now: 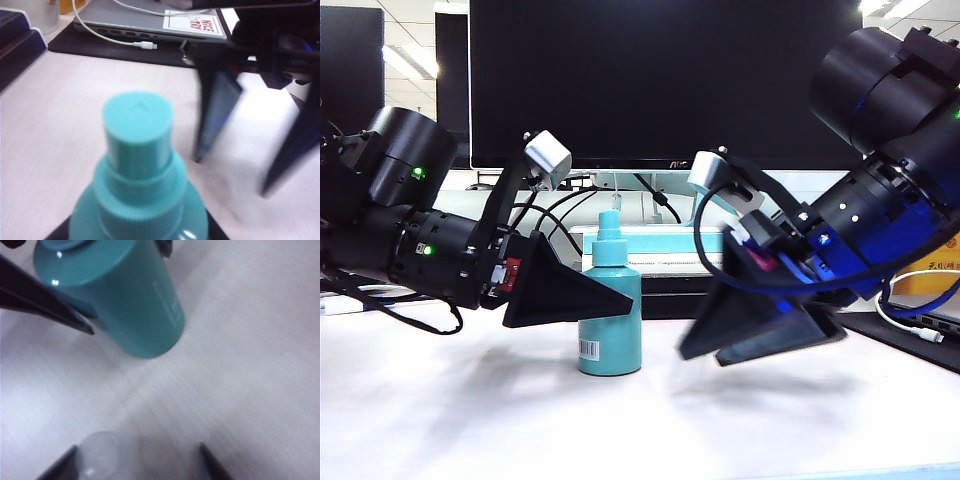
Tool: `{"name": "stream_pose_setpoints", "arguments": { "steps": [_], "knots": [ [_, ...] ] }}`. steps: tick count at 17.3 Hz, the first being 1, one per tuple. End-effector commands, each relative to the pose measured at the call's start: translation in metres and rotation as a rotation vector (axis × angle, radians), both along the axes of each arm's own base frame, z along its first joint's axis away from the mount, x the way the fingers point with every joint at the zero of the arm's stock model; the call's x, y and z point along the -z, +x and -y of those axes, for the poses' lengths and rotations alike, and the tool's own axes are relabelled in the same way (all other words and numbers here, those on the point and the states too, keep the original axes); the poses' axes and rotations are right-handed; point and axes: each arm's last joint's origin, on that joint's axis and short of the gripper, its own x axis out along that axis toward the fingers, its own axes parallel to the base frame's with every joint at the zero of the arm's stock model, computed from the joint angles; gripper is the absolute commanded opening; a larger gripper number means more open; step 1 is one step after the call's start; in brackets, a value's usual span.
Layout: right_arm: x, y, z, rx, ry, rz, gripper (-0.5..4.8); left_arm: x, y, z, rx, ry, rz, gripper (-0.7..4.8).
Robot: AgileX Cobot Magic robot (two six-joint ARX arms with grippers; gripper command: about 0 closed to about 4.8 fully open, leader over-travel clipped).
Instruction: Pick up the sprayer with the left hand, pick up its lid with the right hand then put the lid on the sprayer.
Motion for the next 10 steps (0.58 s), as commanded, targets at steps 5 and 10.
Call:
{"name": "stream_pose_setpoints", "arguments": {
  "steps": [5, 10],
  "knots": [
    [-0.0043, 0.0025, -0.0016, 0.001, 0.025, 0.044, 2.52, 0.0001, -0.0004, 0.0004, 0.005, 0.002, -0.009, 2.73],
    [-0.0021, 0.003, -0.0019, 0.001, 0.021, 0.038, 2.52, 0.0001, -0.0004, 0.0004, 0.005, 0.002, -0.01, 2.73]
  ]
}}
